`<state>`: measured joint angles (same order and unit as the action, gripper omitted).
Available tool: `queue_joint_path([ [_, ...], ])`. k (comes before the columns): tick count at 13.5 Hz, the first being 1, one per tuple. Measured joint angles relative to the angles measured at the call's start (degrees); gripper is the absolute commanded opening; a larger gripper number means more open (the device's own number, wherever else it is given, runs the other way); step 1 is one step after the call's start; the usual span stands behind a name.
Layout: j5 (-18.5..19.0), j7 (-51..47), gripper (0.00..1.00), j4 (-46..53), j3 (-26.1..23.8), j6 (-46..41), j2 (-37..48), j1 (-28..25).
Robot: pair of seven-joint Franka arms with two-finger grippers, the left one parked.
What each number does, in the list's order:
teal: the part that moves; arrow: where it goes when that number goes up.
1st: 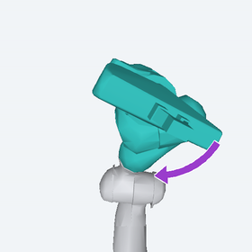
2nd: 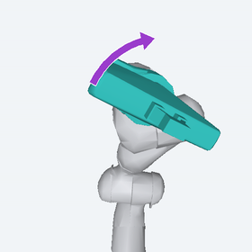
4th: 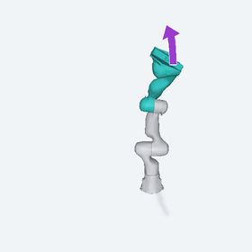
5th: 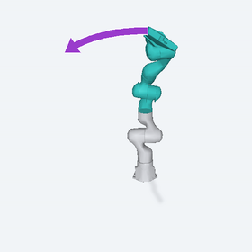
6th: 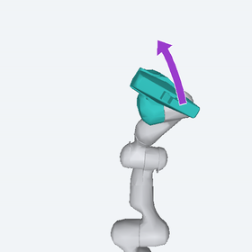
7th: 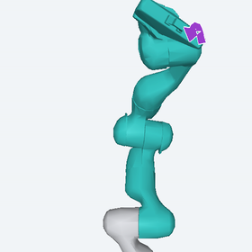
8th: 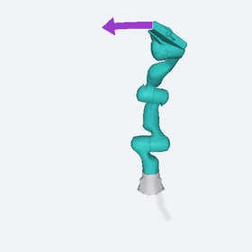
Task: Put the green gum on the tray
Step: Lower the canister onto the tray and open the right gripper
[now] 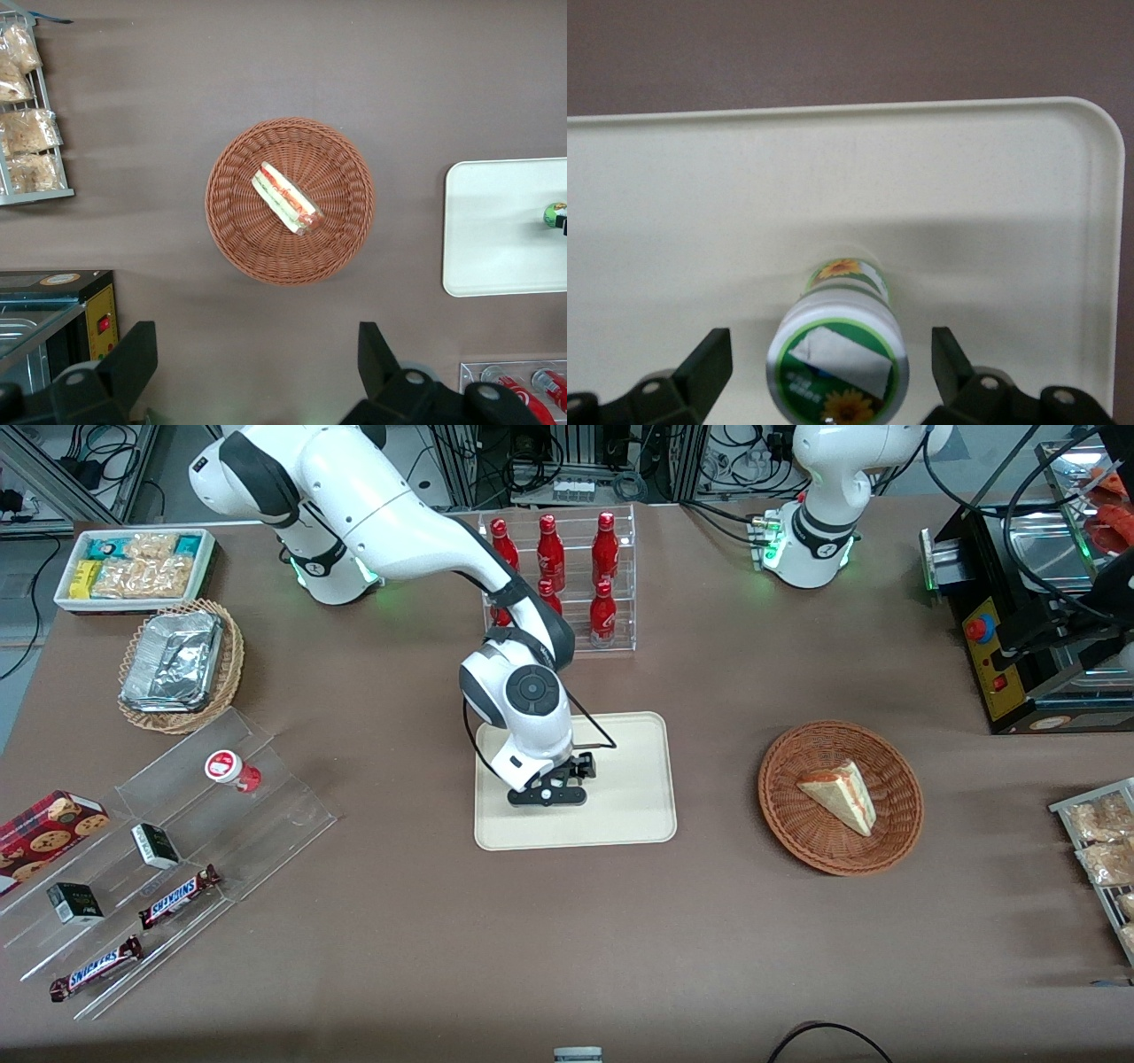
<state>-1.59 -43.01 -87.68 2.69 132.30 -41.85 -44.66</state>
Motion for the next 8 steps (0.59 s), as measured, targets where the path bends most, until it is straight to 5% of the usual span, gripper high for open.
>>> queue_joint_path([
  [8,1.02,2.89,1.0,0.87,0.3,-1.94,0.98,0.01],
])
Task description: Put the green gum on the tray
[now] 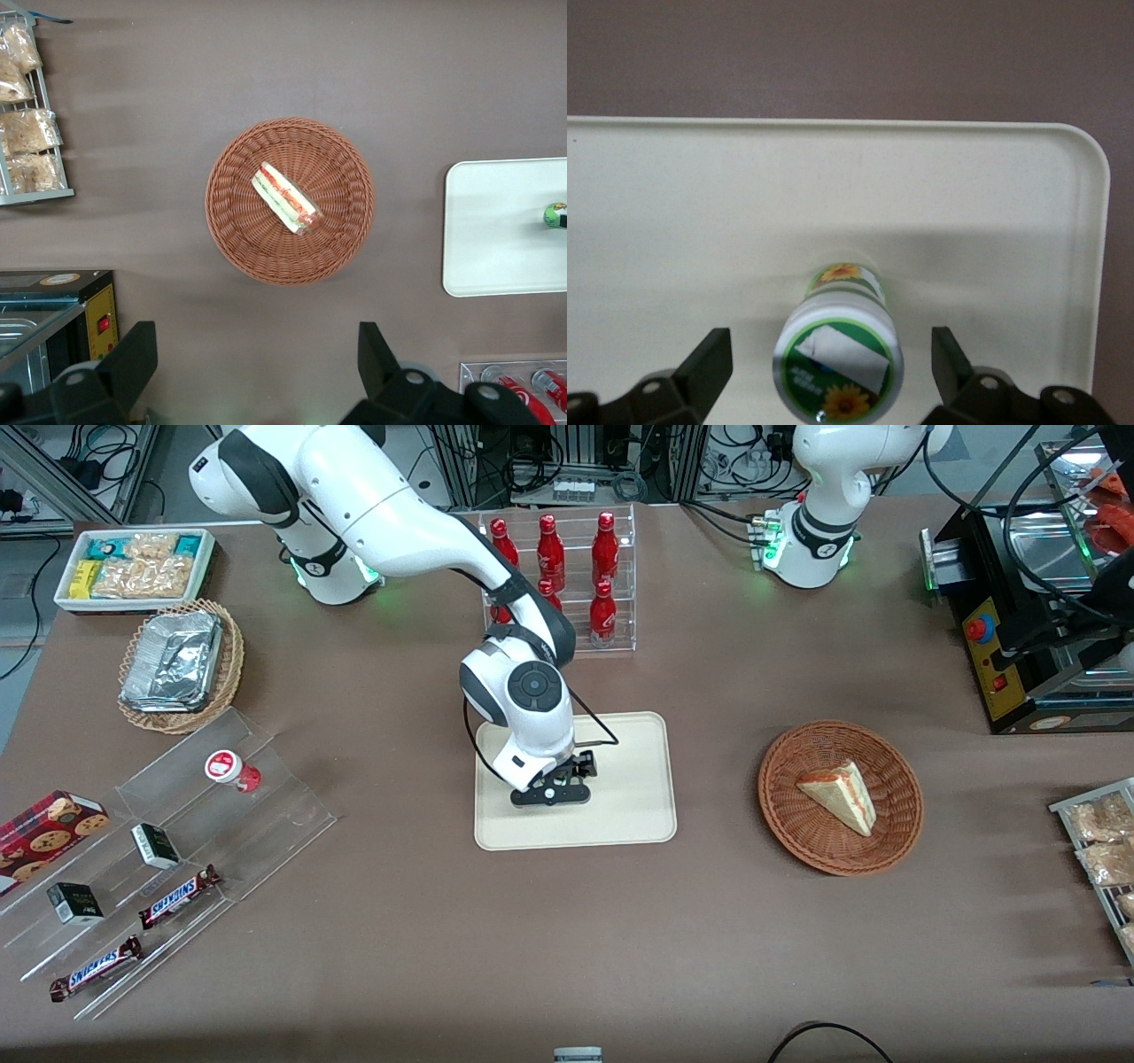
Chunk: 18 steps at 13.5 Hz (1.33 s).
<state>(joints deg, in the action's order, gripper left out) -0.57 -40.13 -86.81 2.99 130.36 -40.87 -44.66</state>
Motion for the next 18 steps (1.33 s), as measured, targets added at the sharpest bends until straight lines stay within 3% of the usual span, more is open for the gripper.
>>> queue_joint_path([
  [9,-0.01,9.98,1.0,0.41,0.63,-13.45,8.72,3.1],
  [13,-0.01,19.19,1.0,-0.62,0.8,-21.13,13.51,8.5],
  [18,-1.45,36.75,1.0,-1.5,0.89,-31.16,19.77,18.98],
])
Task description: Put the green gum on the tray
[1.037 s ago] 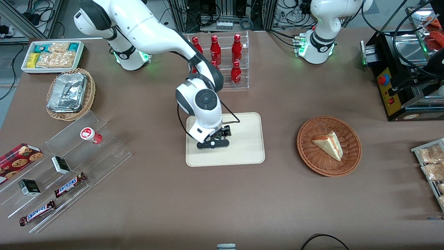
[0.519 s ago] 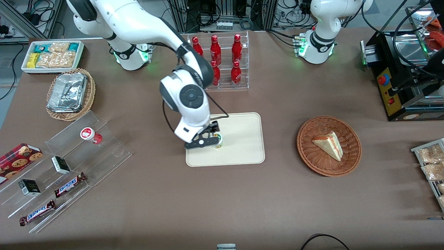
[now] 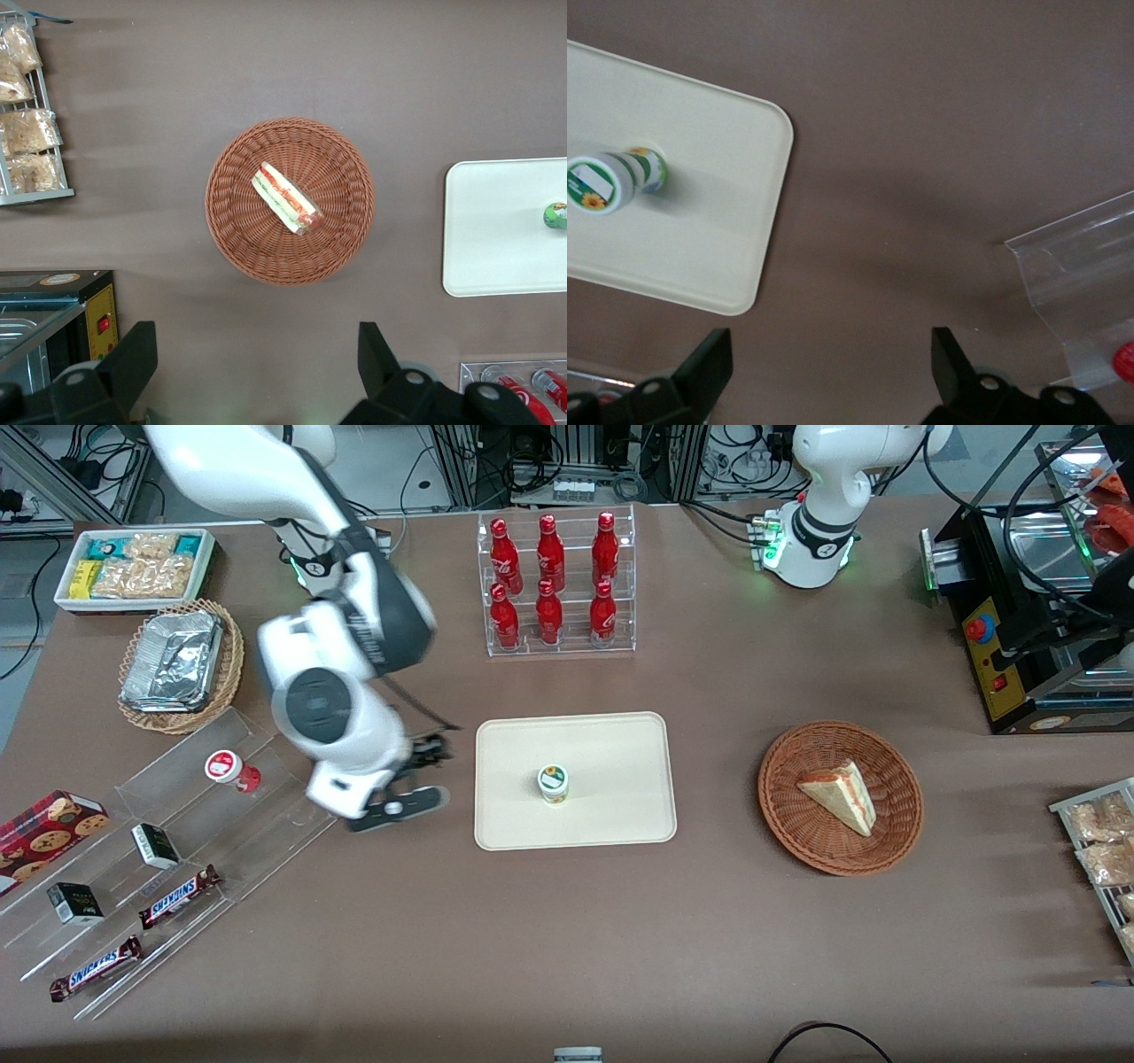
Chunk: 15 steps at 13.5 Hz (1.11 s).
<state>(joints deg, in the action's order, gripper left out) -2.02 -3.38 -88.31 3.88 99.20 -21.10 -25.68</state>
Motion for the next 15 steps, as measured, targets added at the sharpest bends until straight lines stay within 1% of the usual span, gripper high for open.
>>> queue_joint_path([
  [3,-0.08,8.53,1.0,-0.57,0.05,-3.74,2.6,5.34],
  [7,0.82,19.15,1.0,-3.51,0.3,-4.18,5.39,12.85],
  [11,3.8,21.31,1.0,-3.81,0.42,-4.53,8.22,18.33],
  [15,5.07,21.47,1.0,-4.27,0.44,-4.81,10.36,22.45],
])
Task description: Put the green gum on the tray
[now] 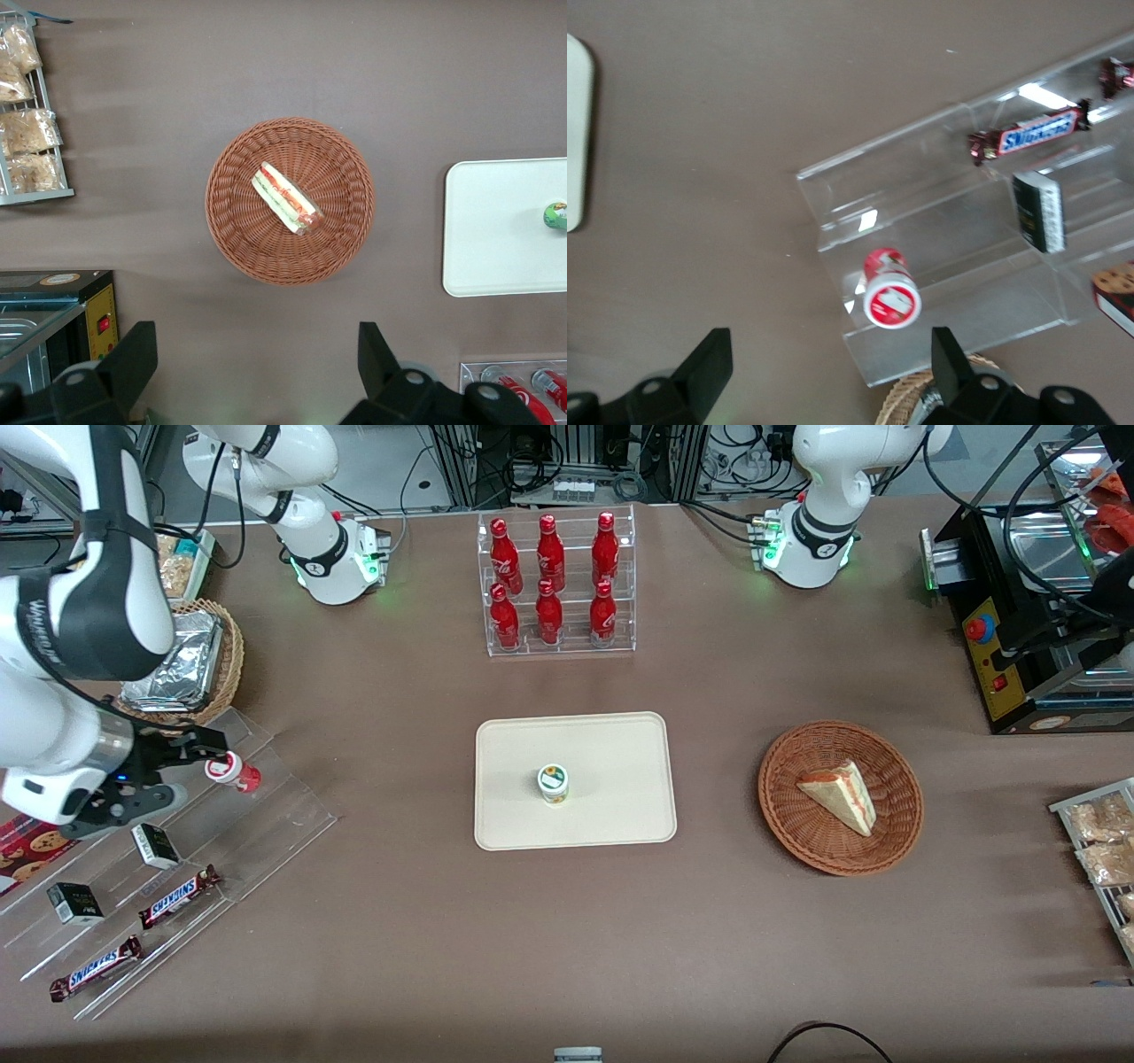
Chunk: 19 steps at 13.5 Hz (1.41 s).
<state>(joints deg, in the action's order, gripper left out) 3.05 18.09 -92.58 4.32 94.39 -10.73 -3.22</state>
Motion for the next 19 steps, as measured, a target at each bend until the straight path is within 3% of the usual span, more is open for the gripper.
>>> queue_joint_path([
  [5,-0.77,-1.02,1.0,0.34,0.02,-1.04,1.8,3.6],
  [9,-1.43,-2.22,1.0,0.4,0.03,-9.94,4.19,5.07],
  [19,-2.59,-3.52,1.0,1.19,-0.39,-5.53,7.42,5.11],
])
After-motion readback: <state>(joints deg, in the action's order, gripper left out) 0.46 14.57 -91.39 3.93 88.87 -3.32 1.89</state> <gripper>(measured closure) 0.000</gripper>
